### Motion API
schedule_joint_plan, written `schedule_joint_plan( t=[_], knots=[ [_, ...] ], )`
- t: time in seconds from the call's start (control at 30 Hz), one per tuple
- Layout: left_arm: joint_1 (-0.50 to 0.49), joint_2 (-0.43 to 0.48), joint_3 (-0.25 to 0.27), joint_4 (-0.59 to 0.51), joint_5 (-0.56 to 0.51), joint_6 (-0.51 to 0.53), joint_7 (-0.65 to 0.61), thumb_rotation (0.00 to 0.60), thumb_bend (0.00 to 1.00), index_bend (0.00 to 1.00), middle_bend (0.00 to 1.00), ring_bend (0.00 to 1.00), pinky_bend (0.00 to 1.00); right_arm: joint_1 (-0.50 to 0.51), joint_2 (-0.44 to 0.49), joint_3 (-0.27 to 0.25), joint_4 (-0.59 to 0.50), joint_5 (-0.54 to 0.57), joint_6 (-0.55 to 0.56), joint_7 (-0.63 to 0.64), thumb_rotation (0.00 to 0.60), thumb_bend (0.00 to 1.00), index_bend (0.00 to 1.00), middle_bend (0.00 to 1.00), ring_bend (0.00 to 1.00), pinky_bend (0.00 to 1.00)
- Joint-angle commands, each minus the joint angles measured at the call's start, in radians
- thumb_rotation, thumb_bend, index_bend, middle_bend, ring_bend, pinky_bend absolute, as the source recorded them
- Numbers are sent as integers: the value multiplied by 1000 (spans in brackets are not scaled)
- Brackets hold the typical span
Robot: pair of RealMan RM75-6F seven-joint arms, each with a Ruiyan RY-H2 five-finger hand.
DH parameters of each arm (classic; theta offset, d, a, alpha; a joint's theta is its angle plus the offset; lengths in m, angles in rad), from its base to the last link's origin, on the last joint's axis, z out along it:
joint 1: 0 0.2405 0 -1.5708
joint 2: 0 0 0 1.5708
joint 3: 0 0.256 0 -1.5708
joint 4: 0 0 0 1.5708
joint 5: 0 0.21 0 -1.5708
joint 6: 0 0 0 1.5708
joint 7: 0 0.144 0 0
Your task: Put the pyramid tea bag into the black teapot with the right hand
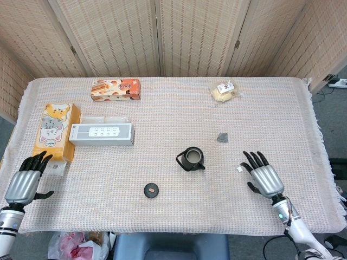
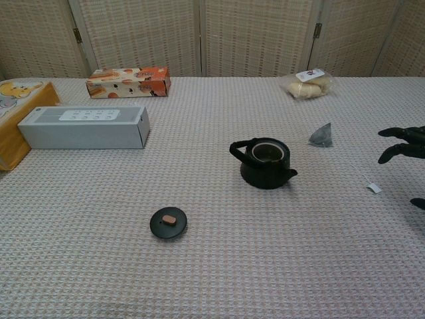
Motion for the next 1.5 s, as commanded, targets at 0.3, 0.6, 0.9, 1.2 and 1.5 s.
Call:
schedule_joint_plan(
  t=[0.3,0.6,0.9,1.2,1.5],
  knots=[
    [-7,-4,0,4,-3,-12,6,600,141,0,0,0,103,21,-57,1,101,5,-6,56,600,288,367,0,0,0],
    [-15,-6,-5,14,-18,-30,4,600,140,0,0,0,103,50,-130,5,232,4,-23,119,600,299,416,0,0,0],
    [-27,-9,-12,25,-43,-58,-2,600,140,0,0,0,103,72,-191,-1,335,-11,-22,205,600,353,491,17,0,0],
    [-39,-13,-17,37,-62,-82,-1,600,140,0,0,0,103,92,-211,-7,395,-16,-30,218,600,347,490,17,0,0],
    [-45,-16,-17,43,-73,-90,14,600,140,0,0,0,103,101,-198,-18,394,-25,-27,231,600,322,408,0,0,0]
  ],
)
